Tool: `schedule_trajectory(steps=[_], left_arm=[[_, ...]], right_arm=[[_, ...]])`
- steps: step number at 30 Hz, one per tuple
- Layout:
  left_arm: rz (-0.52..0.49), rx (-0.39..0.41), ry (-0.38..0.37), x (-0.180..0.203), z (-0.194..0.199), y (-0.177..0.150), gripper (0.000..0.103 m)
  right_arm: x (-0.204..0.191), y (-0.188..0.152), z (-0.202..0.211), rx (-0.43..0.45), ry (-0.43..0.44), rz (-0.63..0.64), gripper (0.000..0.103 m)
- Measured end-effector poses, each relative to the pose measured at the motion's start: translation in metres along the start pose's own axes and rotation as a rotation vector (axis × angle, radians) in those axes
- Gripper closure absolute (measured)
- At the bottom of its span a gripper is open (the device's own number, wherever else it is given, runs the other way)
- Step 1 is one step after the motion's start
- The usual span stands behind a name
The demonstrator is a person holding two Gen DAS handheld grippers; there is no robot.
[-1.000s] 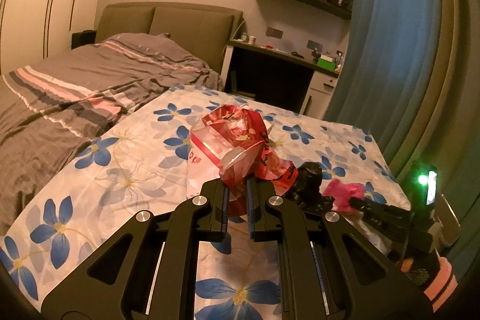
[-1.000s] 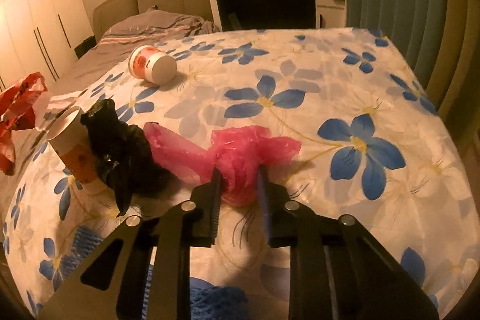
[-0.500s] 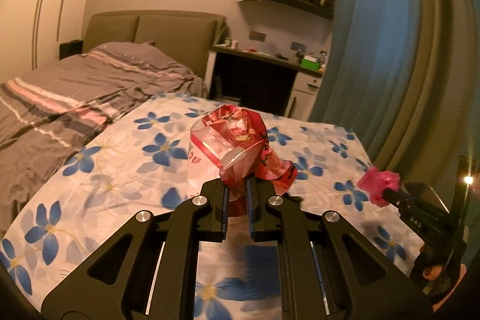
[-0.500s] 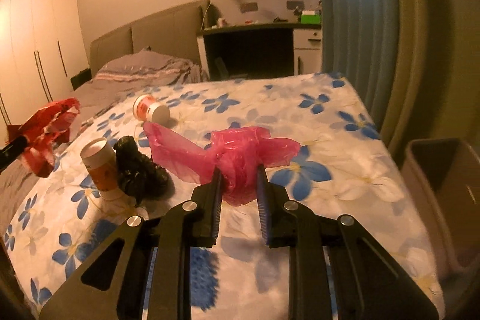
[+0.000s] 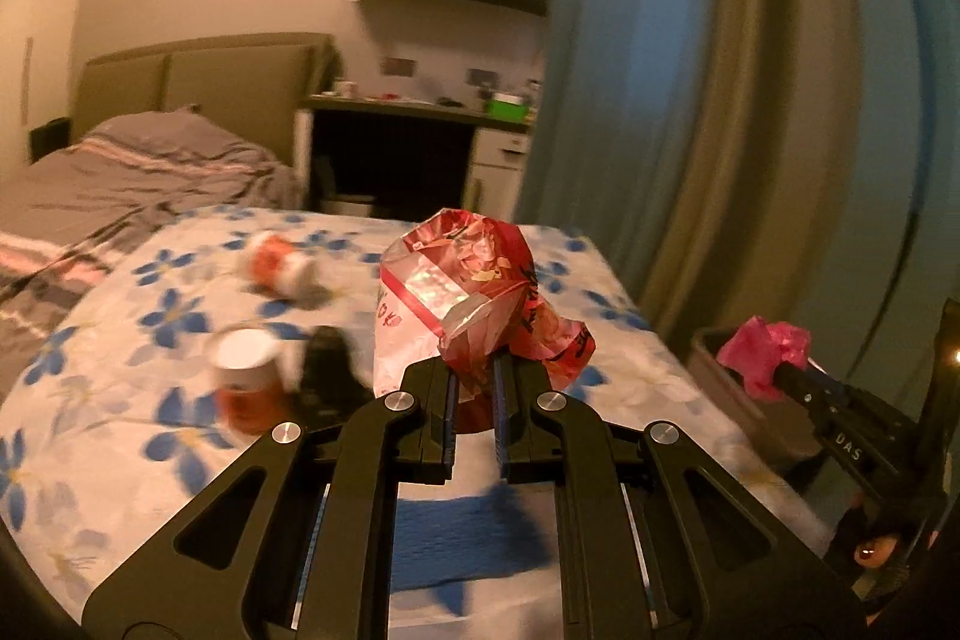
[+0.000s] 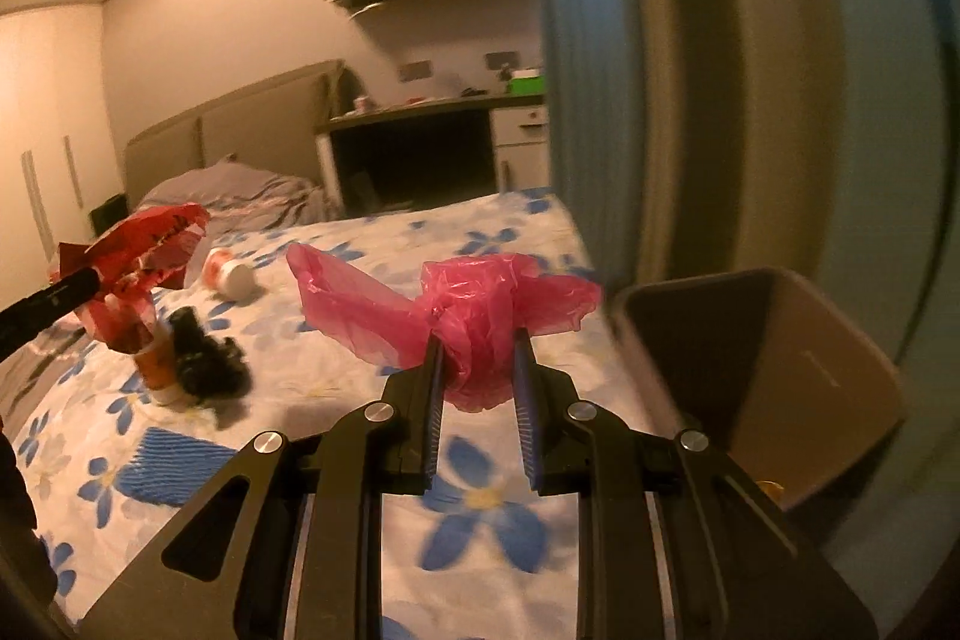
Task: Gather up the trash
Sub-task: 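Carry the wrapper and pink bag in both tools to the wastebasket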
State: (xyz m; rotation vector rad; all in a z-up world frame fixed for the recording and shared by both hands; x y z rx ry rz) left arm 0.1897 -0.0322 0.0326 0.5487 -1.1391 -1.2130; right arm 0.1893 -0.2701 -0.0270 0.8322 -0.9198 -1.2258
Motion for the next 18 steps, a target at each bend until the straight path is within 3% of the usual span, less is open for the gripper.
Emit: schedule_trajectory(steps=[11,18], left_arm=[[-0.118,-0.100,-0.216,0.123,-0.049,-0.041,0.094],[-0.174,-0.162,-0.327,0.190,-0.081,-0.076,0.094]], right_arm=[[0.101,-0.030,0.022,0.016,-0.210,-0.128,0.081],[0.143,-0.045,0.026,0.016,-0.282,-0.180,0.080]])
Point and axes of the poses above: each gripper's, at about its wrist camera, not at the fingertips, and z roughly against the way its jaws point, x to its right, y to its top, the point moved 5 cm from there along -z, roughly the way its jaws point, and after that the axes turned 14 degrees about z, right-handed, at the moved point
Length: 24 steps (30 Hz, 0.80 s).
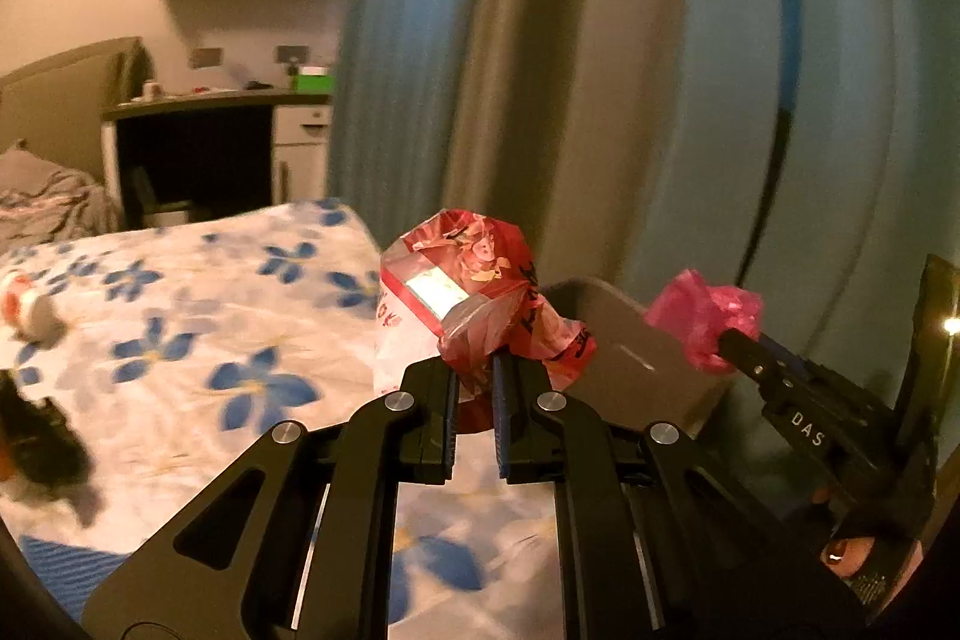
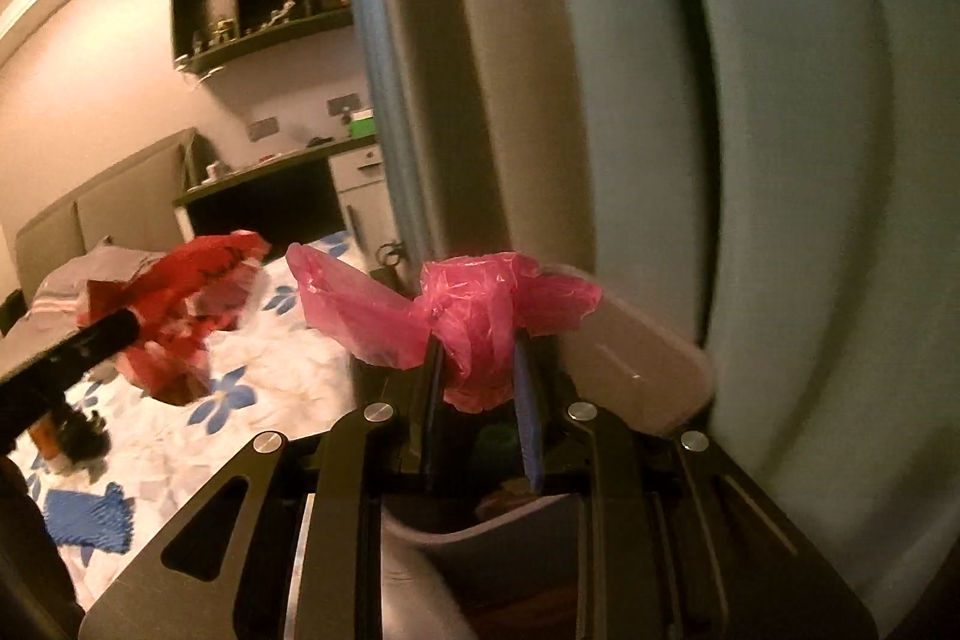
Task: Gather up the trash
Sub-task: 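Carry the wrapper and pink bag in both tools to the wastebasket, then open both tools over the wastebasket to drop the wrapper and pink bag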
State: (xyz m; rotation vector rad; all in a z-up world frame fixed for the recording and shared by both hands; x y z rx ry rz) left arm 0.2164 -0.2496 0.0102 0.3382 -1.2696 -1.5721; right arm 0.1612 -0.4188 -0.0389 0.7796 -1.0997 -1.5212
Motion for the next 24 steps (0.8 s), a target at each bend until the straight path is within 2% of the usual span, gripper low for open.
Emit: schedule_trajectory(steps=[11,24], left_arm=[[-0.016,-0.073,-0.082,0.035,-0.058,-0.016,0.094],[0.001,-0.133,-0.106,0.038,-0.090,-0.027,0.094]], right_arm=[[0.021,-0.001,-0.017,0.005,-0.023,-0.042,0.080],[0.022,-0.002,-0.026,-0.014,-0.026,-0.048,0.080]])
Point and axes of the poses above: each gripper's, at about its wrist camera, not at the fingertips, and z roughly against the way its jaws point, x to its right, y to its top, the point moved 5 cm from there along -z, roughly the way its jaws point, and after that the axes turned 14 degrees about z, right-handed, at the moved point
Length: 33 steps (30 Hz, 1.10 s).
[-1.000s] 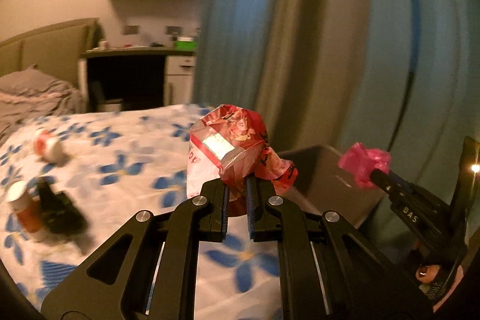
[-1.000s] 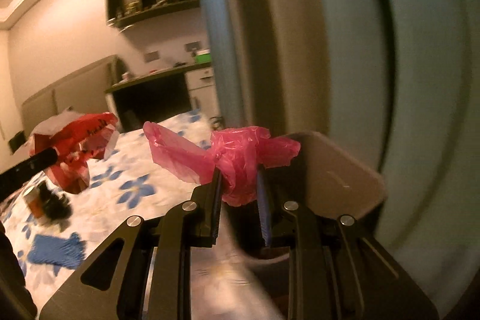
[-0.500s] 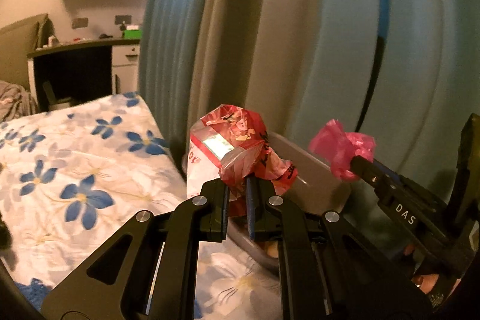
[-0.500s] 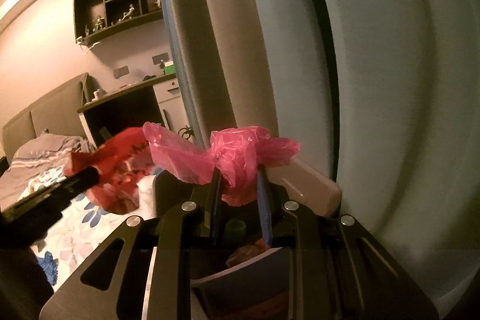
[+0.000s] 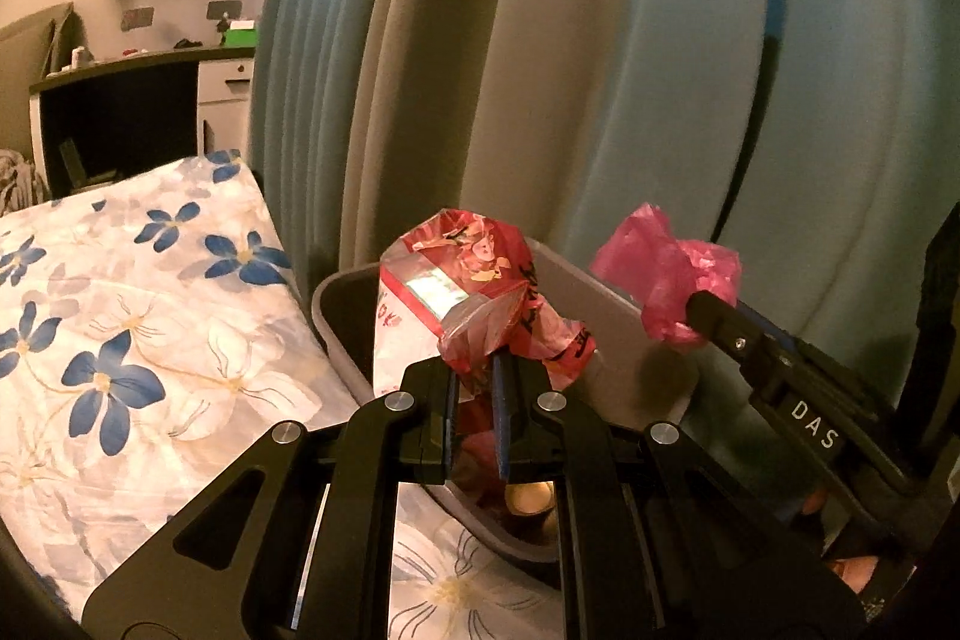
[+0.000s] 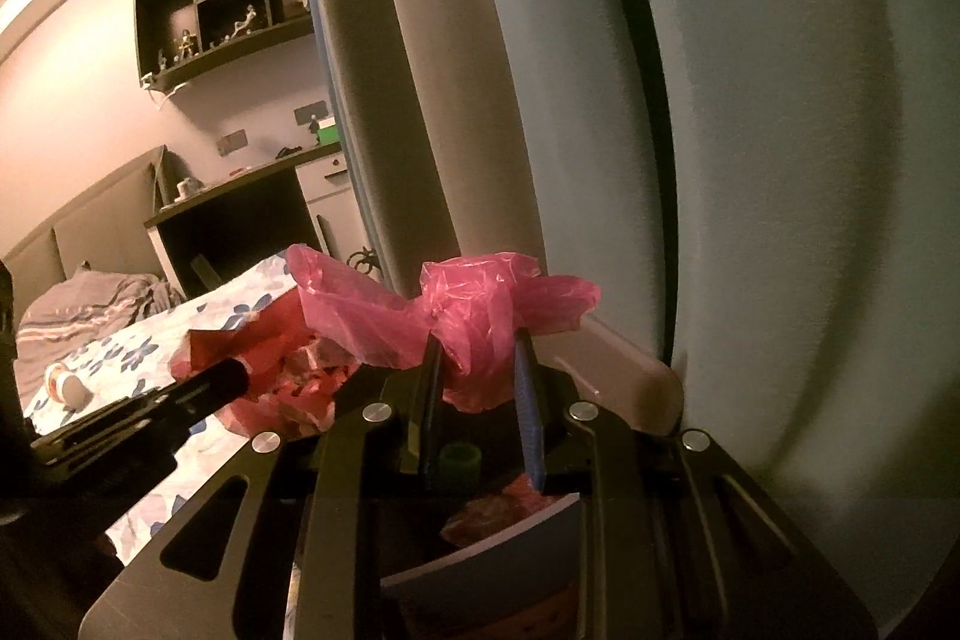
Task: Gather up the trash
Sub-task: 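Open both tools over the wastebasket to drop the wrapper and pink bag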
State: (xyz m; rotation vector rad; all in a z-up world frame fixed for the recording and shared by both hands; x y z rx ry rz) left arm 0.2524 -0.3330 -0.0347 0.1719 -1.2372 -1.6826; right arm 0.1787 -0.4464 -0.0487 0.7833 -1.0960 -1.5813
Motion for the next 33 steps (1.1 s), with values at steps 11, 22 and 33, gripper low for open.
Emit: schedule_trajectory(steps=[11,22,33], left_arm=[[0.018,-0.035,-0.010,-0.001,-0.014,-0.004,0.094],[0.028,-0.061,-0.026,0.000,-0.025,-0.007,0.094],[0.043,-0.076,-0.030,-0.003,-0.032,-0.009,0.090]], right_arm=[[0.002,-0.001,-0.006,-0.012,0.006,0.007,0.079],[0.000,0.001,-0.010,-0.019,0.008,0.014,0.079],[-0.001,0.001,-0.014,-0.026,0.010,0.015,0.074]])
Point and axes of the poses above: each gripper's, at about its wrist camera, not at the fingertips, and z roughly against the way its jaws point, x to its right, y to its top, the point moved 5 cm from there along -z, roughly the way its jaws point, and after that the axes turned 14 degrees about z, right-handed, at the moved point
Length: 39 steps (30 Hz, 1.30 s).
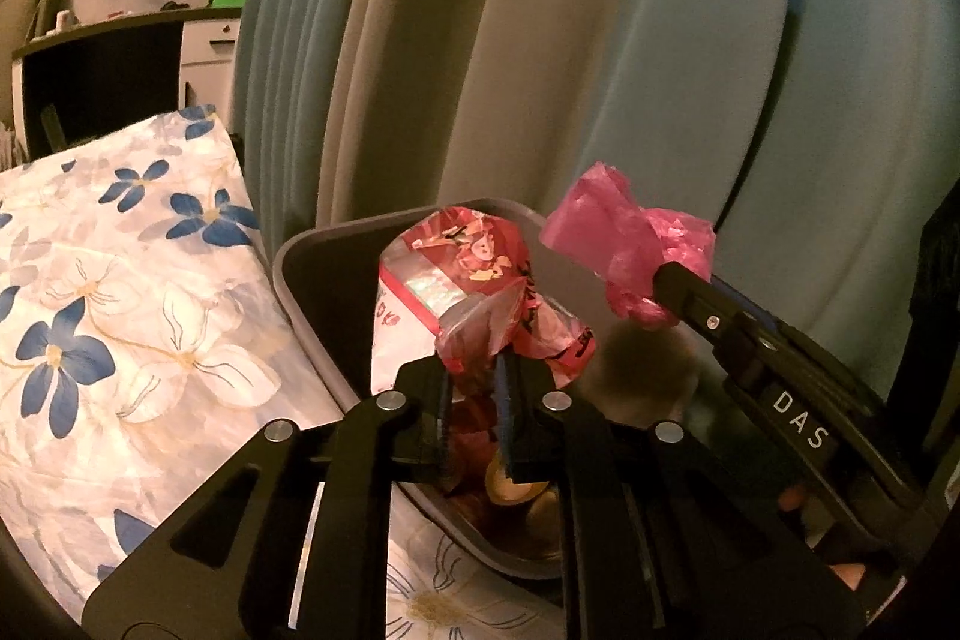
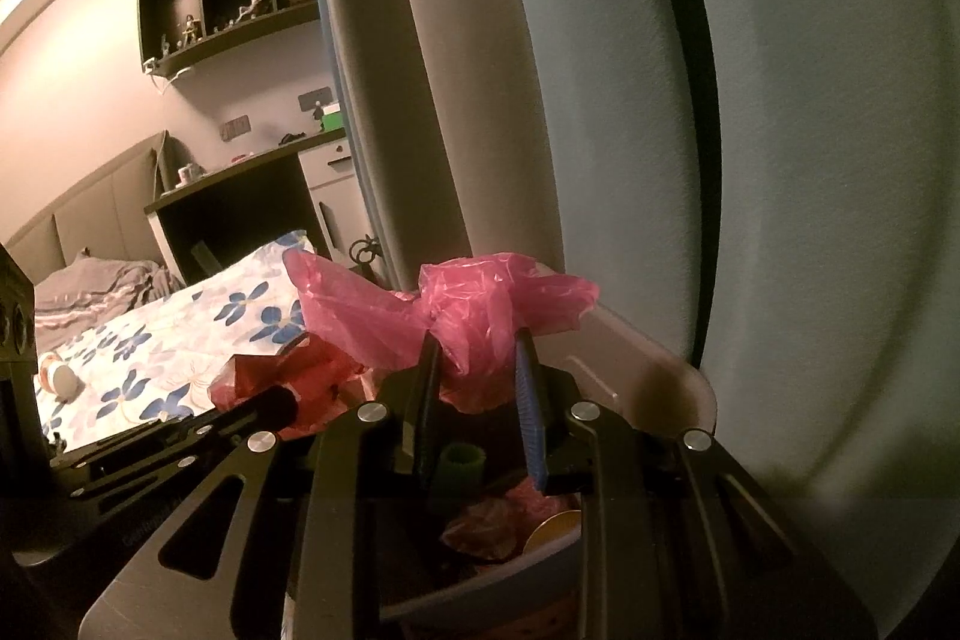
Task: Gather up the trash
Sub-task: 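Open both tools over the wastebasket to drop the wrapper and pink bag, then move both tools back to the bed and grasp the blue foam net with the right tool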
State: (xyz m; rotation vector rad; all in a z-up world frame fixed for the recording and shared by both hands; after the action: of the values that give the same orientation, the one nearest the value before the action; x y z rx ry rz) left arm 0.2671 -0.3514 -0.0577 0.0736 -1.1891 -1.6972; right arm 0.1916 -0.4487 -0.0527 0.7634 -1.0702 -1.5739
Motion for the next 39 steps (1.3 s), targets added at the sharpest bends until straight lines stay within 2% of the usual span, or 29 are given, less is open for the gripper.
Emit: schedule_trajectory(steps=[3,4,5,7,9,11,14,16,22,29,34,39], left_arm=[[0.003,-0.005,-0.006,-0.001,0.000,-0.001,0.082],[0.002,-0.003,-0.004,-0.002,0.000,-0.001,0.074],[0.001,0.006,0.003,-0.003,0.002,0.000,0.062],[0.009,0.022,0.012,-0.006,0.005,0.001,0.048],[0.027,0.037,0.023,-0.012,0.009,0.003,0.040],[0.047,0.051,0.032,-0.018,0.014,0.005,0.027],[0.072,0.068,0.035,-0.024,0.026,0.008,0.020],[0.077,0.086,0.049,-0.027,0.036,0.009,0.015],[0.062,0.153,0.142,-0.039,0.077,0.006,0.011],[0.113,0.221,0.287,-0.078,0.141,-0.005,0.007],[0.169,0.275,0.459,-0.127,0.199,-0.018,0.006],[0.243,0.330,0.574,-0.174,0.257,-0.033,0.006]], right_arm=[[0.002,0.000,0.000,0.004,0.004,0.001,0.066],[0.002,0.001,0.000,0.008,0.001,0.000,0.064],[0.002,0.001,0.000,0.011,-0.001,-0.002,0.063],[0.004,0.002,0.001,0.016,-0.004,-0.008,0.059],[0.005,0.003,0.005,0.026,-0.008,-0.015,0.055],[0.005,0.004,0.008,0.035,-0.017,-0.016,0.051],[0.007,0.005,0.014,0.050,-0.021,-0.022,0.046],[0.007,0.007,0.020,0.063,-0.027,-0.027,0.038],[-0.001,0.008,0.042,0.097,-0.027,-0.029,0.016],[-0.035,0.004,0.058,0.098,0.036,0.019,0.009],[-0.074,0.003,0.069,0.107,0.109,0.058,0.008],[-0.121,-0.002,0.077,0.090,0.204,0.111,0.007]])
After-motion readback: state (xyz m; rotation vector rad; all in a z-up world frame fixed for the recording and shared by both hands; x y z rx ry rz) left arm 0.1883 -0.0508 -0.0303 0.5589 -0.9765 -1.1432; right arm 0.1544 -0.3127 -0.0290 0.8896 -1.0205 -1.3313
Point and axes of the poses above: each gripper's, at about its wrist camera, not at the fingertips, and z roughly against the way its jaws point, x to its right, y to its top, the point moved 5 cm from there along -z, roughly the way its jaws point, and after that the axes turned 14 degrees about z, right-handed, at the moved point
